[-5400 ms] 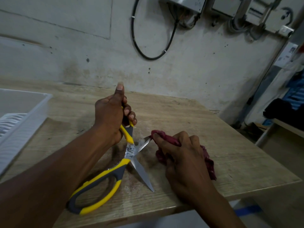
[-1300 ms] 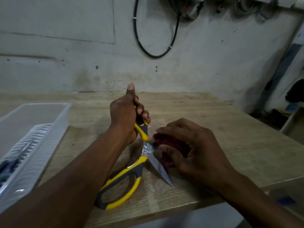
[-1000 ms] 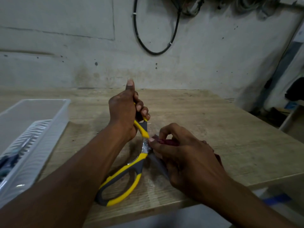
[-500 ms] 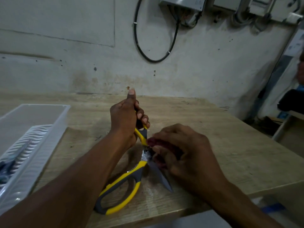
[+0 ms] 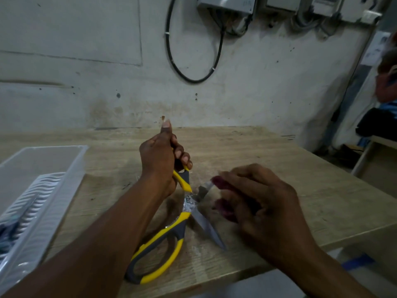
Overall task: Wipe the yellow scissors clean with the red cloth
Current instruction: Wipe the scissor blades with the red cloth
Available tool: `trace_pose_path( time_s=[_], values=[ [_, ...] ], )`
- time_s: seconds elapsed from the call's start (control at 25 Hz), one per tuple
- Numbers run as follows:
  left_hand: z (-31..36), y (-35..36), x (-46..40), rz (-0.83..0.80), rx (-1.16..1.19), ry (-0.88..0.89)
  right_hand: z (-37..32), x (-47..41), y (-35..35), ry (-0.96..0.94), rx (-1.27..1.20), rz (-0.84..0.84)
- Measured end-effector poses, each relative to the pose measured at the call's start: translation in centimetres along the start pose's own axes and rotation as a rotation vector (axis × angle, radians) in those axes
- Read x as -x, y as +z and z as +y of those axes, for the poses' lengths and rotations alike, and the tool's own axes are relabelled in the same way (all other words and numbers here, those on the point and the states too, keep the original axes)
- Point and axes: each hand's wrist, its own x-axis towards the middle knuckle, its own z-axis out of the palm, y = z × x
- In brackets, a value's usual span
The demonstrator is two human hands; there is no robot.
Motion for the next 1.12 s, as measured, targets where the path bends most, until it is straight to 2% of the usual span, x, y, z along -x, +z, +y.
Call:
trace_pose_path(
  time_s=[0.08, 0.16, 0.36, 0.52, 0.64, 0.72, 0.84, 1.0, 1.12],
  values=[
    [0.0, 0.1, 0.2, -0.001, 0.0, 0.001, -2.0, 0.2, 1.4, -0.076, -0.025, -0.064],
    [0.0, 0.1, 0.3, 0.002, -0.012, 0.018, -2.3, 0.8, 2.4, -0.179, 0.135, -0.155],
    [0.2, 0.3, 0.5, -0.019, -0.044, 0.045, 0.2, -0.6, 1.5, -0.038, 0.23, -0.157],
    [0.2, 0.3, 0.5, -0.014, -0.033, 0.038, -1.7, 1.0, 2.2, -0.109, 0.137, -0.265],
    [0.3, 0.2, 0.7, -0.017, -0.039, 0.031, -0.3, -0.4, 1.4, -0.052, 0.268, -0.228],
    [0.5, 0.3, 0.8, -0.014, -0.041, 0.041, -0.5, -0.3, 1.5, -0.032, 0.214, -0.267],
    [0.6, 0.3, 0.9, -0.011, -0.031, 0.052, -1.2, 0.8, 2.0, -0.133, 0.187, -0.295],
    [0.6, 0.3, 1.0, -0.023, -0.037, 0.053, 0.1, -1.0, 1.6, -0.02, 0.238, -0.256],
    [0.6, 0.3, 1.0, -0.02, -0.035, 0.057, -1.3, 0.7, 2.4, -0.114, 0.181, -0.27]
  ],
)
